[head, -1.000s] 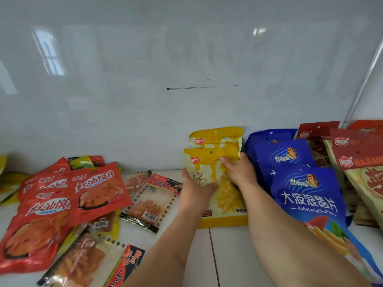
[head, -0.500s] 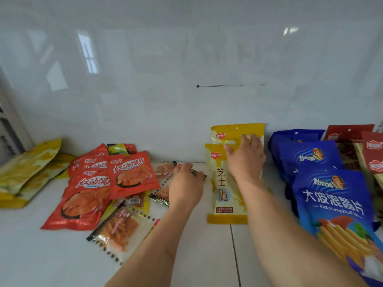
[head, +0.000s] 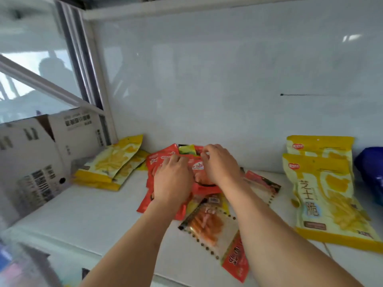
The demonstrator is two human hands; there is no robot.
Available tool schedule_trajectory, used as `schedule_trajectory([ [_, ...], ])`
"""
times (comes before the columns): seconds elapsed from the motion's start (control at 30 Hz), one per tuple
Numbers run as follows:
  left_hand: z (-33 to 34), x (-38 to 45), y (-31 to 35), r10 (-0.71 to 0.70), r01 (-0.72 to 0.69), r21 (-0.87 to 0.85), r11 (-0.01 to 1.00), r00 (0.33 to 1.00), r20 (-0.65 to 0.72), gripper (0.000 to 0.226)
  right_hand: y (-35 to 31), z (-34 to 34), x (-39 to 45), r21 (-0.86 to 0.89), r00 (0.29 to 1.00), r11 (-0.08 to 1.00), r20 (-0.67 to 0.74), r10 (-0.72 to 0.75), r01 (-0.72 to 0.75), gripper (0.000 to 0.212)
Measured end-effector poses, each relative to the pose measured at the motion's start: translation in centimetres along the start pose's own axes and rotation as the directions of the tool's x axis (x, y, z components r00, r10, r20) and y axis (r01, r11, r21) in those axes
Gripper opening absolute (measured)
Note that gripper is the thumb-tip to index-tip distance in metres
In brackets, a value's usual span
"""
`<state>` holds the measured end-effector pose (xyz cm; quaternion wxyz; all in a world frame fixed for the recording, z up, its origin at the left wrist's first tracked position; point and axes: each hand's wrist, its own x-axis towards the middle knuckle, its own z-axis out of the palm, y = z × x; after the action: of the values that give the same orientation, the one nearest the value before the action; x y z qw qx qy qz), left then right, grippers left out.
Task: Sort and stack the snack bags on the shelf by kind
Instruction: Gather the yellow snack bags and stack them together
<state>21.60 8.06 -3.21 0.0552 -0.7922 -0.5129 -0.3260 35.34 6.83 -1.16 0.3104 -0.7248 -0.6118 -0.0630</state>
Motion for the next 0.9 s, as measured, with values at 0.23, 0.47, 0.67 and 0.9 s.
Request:
schedule_trajectory([
  [0.23, -1.8, 3.6, -14.8, -0.078, 0.078, 0.013, 0.997, 0.997, 0.022, 0.030, -12.8, 8.0, 5.2, 0.324, 0.988, 0.936, 0.117, 0.105, -0.137, 0.032],
  [0.47, -0.7, 7.9, -25.5, -0.378, 0.384, -0.037, 0.923, 0.919, 0.115, 0.061, -18.6, 16.0, 7.2, 0.533, 0.887, 0.718, 0.367, 0.279, -0.447, 0.039],
  [0.67, 1.1, 9.6, -29.4, -0.526, 0.602, -0.119, 0.790, 0.765, 0.372, 0.087, -19.6, 18.8, 8.4, 0.628, 0.723, 0.362, 0.558, 0.408, -0.689, 0.048],
  [0.9, 0.7, 10.0, -31.4, -0.512, 0.662, -0.253, 0.706, 0.723, 0.463, 0.112, -20.5, 19.6, 9.3, 0.646, 0.635, 0.143, 0.643, 0.428, -0.750, 0.052],
])
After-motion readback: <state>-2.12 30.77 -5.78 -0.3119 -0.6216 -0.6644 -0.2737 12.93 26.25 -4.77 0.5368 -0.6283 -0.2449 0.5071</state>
